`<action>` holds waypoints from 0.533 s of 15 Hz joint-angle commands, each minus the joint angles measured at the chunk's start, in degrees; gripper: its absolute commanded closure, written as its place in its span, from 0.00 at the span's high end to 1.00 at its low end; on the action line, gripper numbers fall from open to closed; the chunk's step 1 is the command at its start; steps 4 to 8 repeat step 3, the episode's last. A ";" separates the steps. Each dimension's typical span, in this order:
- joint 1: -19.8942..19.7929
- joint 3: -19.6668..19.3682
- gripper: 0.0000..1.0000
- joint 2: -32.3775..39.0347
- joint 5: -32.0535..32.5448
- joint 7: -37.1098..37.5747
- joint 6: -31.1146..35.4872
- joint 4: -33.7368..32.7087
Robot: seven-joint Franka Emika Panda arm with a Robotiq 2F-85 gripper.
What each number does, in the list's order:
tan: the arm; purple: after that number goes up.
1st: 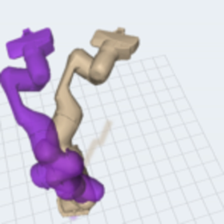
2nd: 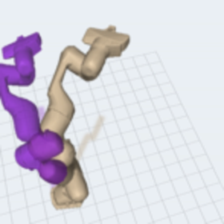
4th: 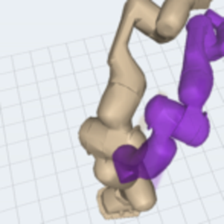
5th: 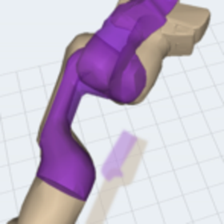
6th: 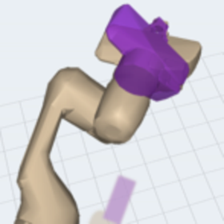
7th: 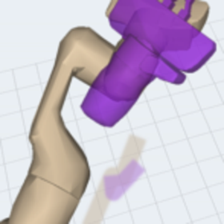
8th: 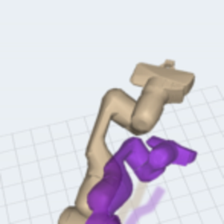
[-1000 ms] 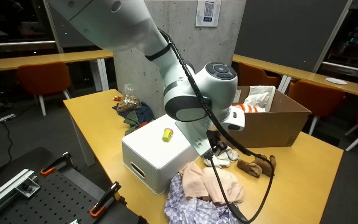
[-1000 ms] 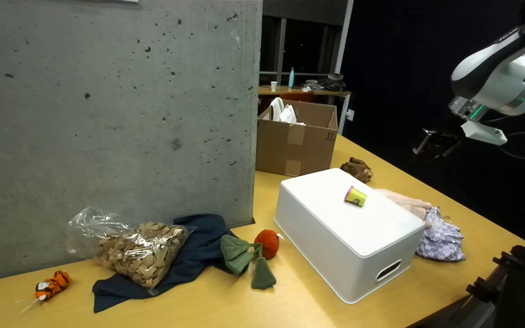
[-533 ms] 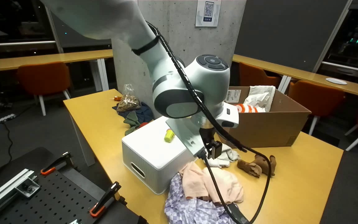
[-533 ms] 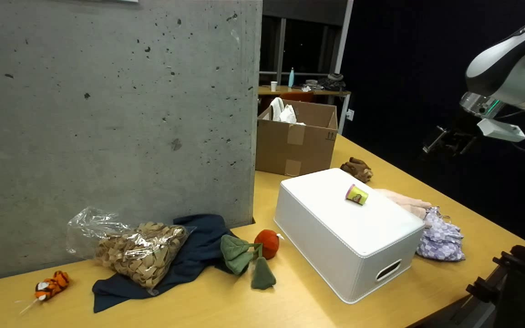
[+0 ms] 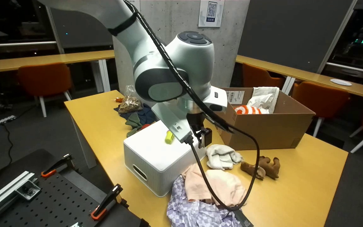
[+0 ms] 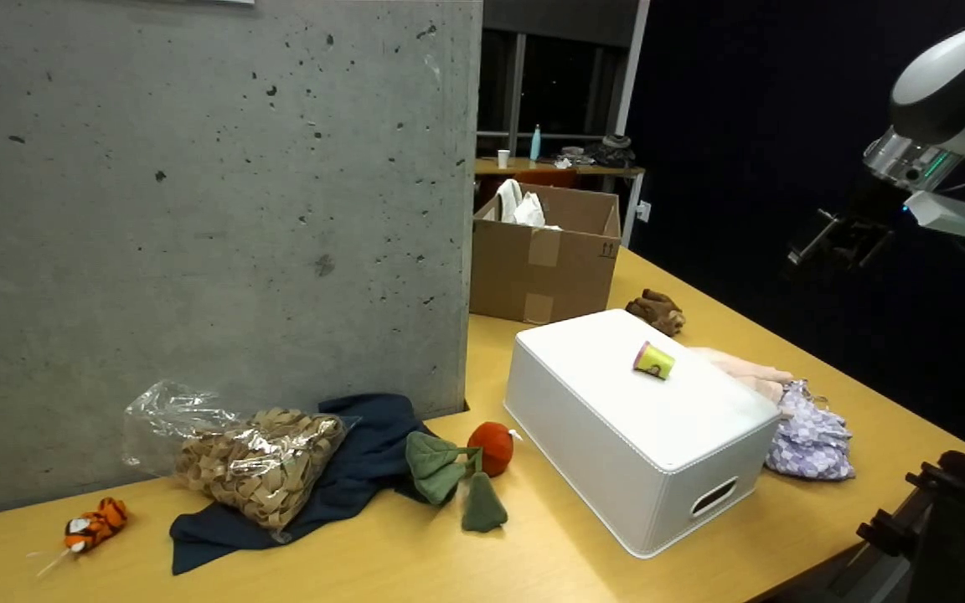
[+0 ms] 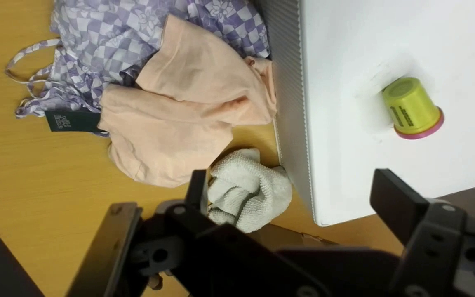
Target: Pick up the light pink shirt and put it on top of the yellow container, pick up the pink shirt with the yellow container and and lift them upwards then put them back on the white basket, pick up the light pink shirt only and put it on the table
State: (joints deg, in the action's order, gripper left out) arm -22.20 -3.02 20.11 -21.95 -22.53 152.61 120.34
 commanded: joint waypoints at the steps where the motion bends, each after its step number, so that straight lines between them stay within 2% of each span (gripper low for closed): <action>1: 1.50 -0.25 1.00 -1.69 1.28 1.72 0.02 1.98; 8: 1.89 -0.08 1.00 -1.49 1.00 1.63 0.25 2.21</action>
